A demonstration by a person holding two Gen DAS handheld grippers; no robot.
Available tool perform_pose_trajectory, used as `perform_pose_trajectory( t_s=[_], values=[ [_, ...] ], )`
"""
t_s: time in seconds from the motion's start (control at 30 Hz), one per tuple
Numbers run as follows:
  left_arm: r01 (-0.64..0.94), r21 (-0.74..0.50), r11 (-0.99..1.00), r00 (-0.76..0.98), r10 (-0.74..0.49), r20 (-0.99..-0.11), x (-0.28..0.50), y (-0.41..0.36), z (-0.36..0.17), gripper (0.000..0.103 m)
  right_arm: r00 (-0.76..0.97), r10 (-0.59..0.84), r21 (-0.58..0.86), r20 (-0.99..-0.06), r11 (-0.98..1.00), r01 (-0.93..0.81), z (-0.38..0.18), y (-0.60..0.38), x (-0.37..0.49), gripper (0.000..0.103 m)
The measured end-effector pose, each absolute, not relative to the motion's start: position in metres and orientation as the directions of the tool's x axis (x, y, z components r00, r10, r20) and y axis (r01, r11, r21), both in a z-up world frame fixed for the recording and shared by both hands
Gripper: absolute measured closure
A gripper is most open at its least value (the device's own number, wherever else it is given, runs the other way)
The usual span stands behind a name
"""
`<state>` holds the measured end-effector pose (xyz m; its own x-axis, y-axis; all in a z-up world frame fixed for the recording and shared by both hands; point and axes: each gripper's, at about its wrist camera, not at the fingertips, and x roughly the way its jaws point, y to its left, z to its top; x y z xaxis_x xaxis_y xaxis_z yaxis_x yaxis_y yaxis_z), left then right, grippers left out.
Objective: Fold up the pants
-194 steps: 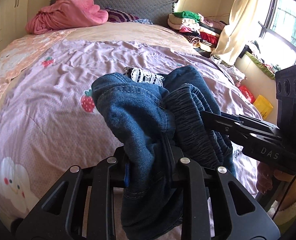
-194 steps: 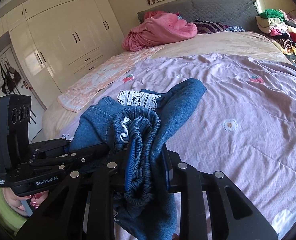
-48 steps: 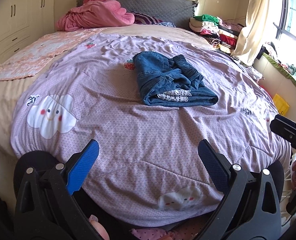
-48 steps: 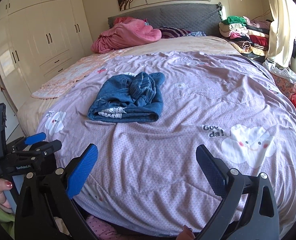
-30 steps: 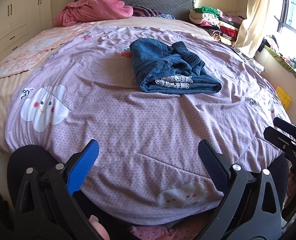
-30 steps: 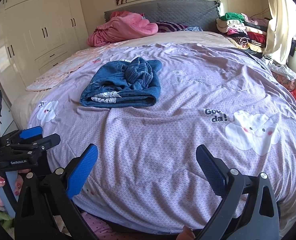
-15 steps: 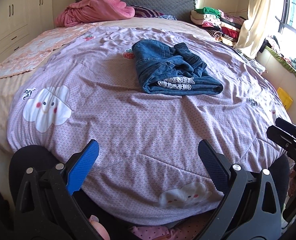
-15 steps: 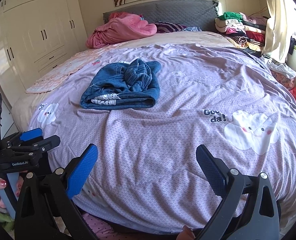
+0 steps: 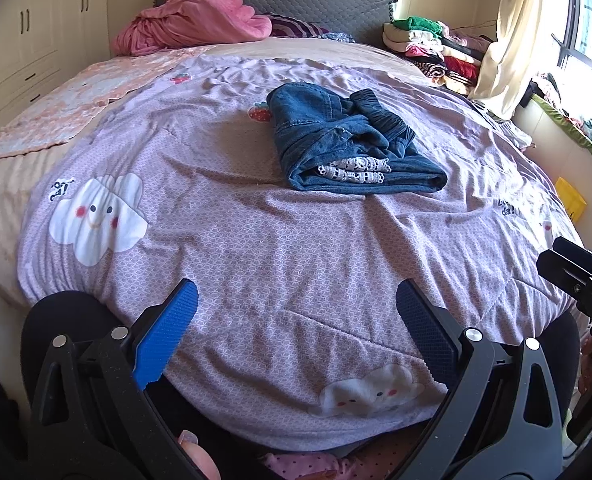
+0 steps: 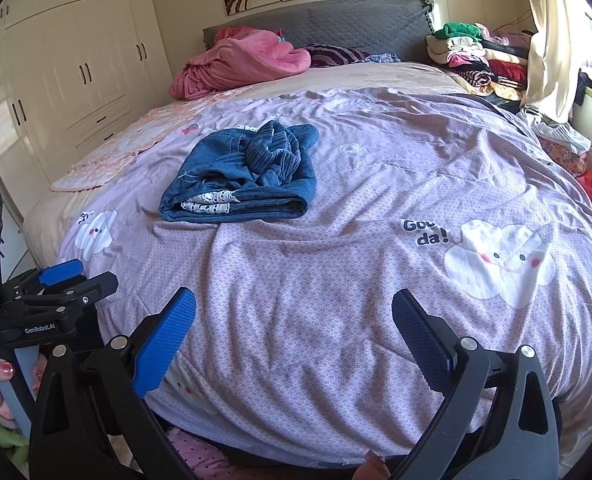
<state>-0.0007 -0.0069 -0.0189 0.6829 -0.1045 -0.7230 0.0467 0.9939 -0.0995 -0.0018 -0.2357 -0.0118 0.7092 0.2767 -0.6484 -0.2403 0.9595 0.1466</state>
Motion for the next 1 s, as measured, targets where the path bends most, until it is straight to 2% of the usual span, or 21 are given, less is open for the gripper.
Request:
perform_pose_trajectory(
  t_s=[1.0],
  values=[
    [0.034, -0.092, 0.995, 0.688, -0.090, -0.720, -0.0017, -0.0048, -0.0166, 0.010, 0.716, 0.277, 0.152, -0.641, 0.960, -0.235, -0.0064, -0.2340, -0.0031, 0.005]
  ],
)
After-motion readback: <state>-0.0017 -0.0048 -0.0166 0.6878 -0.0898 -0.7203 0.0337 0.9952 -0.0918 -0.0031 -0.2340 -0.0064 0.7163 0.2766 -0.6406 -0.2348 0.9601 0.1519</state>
